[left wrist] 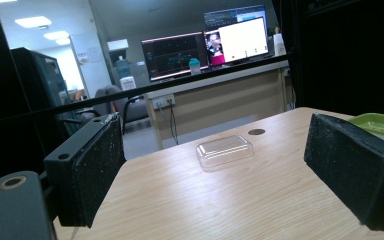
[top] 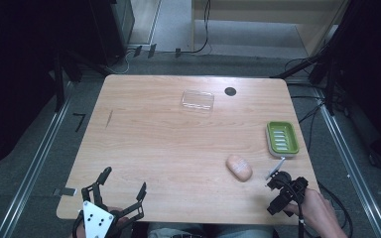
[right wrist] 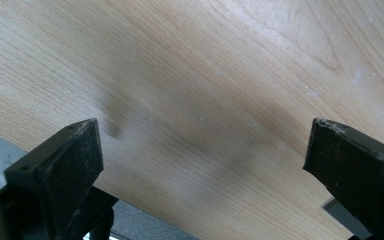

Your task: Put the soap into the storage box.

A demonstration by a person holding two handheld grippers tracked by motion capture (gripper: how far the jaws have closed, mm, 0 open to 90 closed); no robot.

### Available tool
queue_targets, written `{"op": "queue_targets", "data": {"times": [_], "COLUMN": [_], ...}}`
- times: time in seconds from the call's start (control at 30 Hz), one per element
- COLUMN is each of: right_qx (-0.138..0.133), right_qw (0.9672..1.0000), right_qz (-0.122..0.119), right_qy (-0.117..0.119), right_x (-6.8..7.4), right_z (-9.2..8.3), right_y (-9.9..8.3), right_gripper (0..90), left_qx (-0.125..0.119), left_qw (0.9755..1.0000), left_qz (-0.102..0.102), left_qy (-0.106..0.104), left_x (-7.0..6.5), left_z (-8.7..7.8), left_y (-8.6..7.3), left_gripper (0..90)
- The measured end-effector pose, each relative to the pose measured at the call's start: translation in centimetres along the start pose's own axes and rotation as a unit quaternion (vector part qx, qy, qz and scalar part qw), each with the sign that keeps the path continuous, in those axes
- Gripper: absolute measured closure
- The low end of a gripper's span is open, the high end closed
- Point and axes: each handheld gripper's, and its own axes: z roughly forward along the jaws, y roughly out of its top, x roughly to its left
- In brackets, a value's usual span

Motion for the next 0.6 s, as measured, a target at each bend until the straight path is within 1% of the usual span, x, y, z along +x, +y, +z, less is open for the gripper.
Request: {"op": "queue_targets", "data": {"times": [0.03, 0.1, 0.17, 0.23, 0.33, 0.4, 0.43, 0.47, 0.53, 0.6], "right_qx": [0.003, 0.002, 0.002, 0.001, -0.001, -0.003, -0.003, 0.0, -0.001, 0.0], "right_qw": [1.0, 1.0, 1.0, 1.0, 0.9999, 0.9999, 0.9998, 0.9998, 0.9998, 0.9998], "right_qz": [-0.004, -0.001, -0.004, -0.008, -0.013, -0.013, -0.018, -0.016, -0.019, -0.02], "right_qy": [0.0, 0.001, 0.0, -0.004, -0.007, -0.007, -0.006, -0.006, -0.006, -0.007], "right_x": [0.1, 0.2, 0.2, 0.4, 0.7, 0.8, 0.9, 1.0, 1.0, 1.0], "right_z": [0.0, 0.0, 0.0, -0.1, -0.2, -0.2, -0.2, -0.3, -0.3, -0.3], "right_y": [0.1, 0.2, 0.3, 0.5, 0.7, 0.9, 1.0, 1.1, 1.1, 1.2], "right_gripper": [1.3, 1.2, 1.2, 1.2, 1.2, 1.2, 1.2, 1.2, 1.1, 0.7], "left_qx": [0.001, 0.002, 0.004, 0.003, 0.001, 0.004, 0.003, 0.002, 0.002, 0.003], "left_qw": [1.0, 1.0, 1.0, 1.0, 1.0, 1.0, 1.0, 1.0, 1.0, 1.0], "left_qz": [0.003, 0.005, -0.002, -0.002, -0.007, 0.0, 0.003, 0.003, -0.003, -0.003], "left_qy": [-0.002, -0.006, -0.005, -0.005, 0.002, -0.003, -0.006, -0.007, -0.001, -0.001], "left_x": [0.0, 0.0, 0.0, 0.1, 0.1, 0.0, 0.0, 0.0, 0.0, 0.0], "left_z": [0.1, 0.2, 0.2, 0.0, -0.1, 0.0, 0.0, 0.0, 0.0, 0.0], "left_y": [0.0, 0.0, 0.0, 0.0, 0.1, 0.1, 0.1, 0.0, 0.0, 0.0], "left_gripper": [9.9, 9.9, 9.9, 9.9, 9.9, 9.9, 9.9, 9.9, 9.9, 9.9]}}
